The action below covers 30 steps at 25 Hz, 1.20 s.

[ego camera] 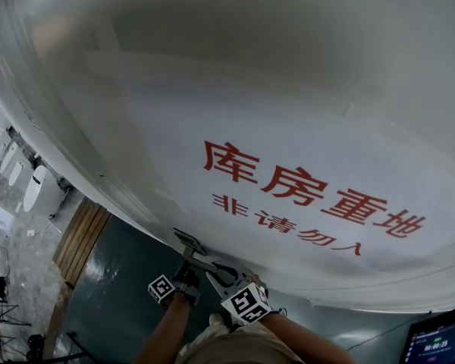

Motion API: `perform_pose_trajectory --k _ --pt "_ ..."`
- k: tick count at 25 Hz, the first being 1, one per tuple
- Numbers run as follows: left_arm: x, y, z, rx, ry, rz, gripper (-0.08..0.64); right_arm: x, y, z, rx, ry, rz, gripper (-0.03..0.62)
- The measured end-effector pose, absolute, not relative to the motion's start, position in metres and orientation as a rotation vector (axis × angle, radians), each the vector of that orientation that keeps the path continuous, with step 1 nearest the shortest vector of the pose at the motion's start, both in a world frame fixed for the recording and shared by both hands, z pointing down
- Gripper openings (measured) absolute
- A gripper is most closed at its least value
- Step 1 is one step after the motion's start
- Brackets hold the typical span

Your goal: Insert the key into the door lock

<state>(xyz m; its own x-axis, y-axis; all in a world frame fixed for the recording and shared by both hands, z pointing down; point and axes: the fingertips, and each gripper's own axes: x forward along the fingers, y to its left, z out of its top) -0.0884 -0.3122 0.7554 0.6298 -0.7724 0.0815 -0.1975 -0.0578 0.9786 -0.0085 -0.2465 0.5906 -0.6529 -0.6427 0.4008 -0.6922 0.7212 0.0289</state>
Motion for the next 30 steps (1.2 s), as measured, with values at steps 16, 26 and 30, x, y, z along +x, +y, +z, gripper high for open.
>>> perform_pose_trajectory --k 16,26,30 --pt "-0.0903 -0.3158 0.7575 1.634 -0.854 -0.535 0.034 -0.0103 -0.2468 0.5938 1.023 -2.533 0.177 0.092" --pt "-0.0895 -0.3144 0.7561 1.584 -0.827 -0.587 0.032 -0.0108 -0.2452 0.5934 1.027 -2.528 0.165 0.092" --pt "-0.0883 -0.3175 0.7569 1.558 -0.796 -0.621 0.032 -0.0078 -0.2455 0.5947 1.034 -2.518 0.161 0.092"
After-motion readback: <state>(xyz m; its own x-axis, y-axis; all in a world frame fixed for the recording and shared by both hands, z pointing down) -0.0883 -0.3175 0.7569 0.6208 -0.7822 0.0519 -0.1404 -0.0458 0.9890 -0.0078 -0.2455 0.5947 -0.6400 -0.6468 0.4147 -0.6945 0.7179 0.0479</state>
